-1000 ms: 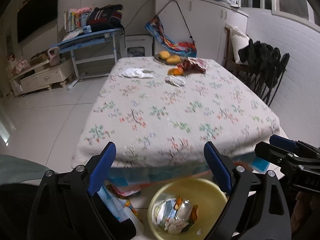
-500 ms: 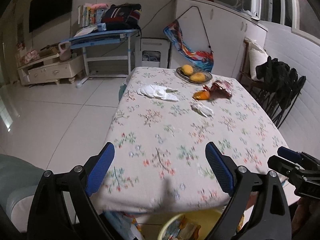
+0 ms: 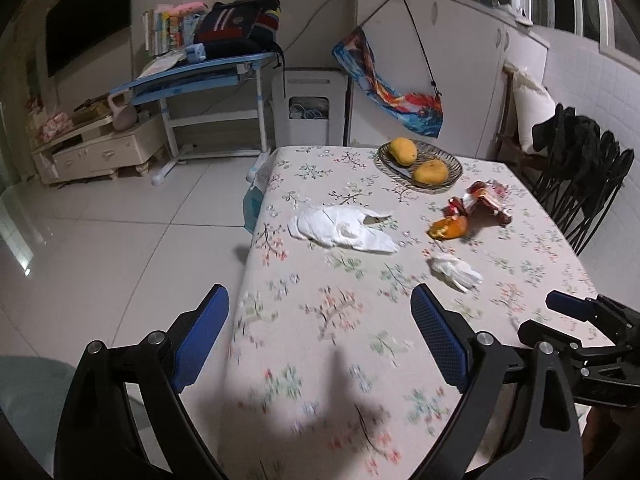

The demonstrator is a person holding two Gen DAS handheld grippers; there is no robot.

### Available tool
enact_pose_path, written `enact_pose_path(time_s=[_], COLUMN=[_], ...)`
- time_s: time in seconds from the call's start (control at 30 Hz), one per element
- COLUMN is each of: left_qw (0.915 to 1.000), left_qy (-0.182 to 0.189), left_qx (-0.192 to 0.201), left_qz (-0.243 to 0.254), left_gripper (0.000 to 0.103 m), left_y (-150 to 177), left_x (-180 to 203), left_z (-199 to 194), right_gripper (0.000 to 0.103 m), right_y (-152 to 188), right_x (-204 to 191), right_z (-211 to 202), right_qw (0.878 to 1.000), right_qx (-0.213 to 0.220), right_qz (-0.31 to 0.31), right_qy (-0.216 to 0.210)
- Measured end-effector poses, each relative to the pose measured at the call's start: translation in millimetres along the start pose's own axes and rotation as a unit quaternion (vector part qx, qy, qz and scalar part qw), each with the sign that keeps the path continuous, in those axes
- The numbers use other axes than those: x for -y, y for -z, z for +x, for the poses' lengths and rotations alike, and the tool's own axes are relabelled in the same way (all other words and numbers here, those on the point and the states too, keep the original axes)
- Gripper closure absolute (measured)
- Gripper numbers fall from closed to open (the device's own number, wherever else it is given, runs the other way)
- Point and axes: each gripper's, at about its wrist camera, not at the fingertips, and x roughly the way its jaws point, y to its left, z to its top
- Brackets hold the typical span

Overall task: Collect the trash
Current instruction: 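Grasp a crumpled white tissue with the right gripper while the left grasps a white napkin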

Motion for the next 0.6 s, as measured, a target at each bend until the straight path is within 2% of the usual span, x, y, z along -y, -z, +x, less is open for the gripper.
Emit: enact_pose_path(time_s=[0.23, 0.43, 0.6], left_qw=[0.9996, 0.9990, 0.9987], left_qy=[0.013, 0.020, 0.026], left_qx=[-0.024, -0.037, -0.045], left_qz=[-0.001, -0.017, -0.001], left_gripper=[0.014, 0.014, 0.014], left_y=[-18.3, -32.5, -43.4], left_x=[-5.8, -7.1, 4.1], left_z=[41.0, 74.1, 99.9], right_gripper=[0.032, 0.038, 0.042], right_y=[-14.3, -23.8, -33.8], right_x=[-1.7, 1.0, 6.4], right_z=[29.5, 48.0, 63.8], right_qw=[1.000, 0.999, 0.999], right_qx=[-0.014, -0.027, -0.039], right_qz=[-0.011, -0.014, -0.007], right_qy=[-0.008, -0.013, -0.012])
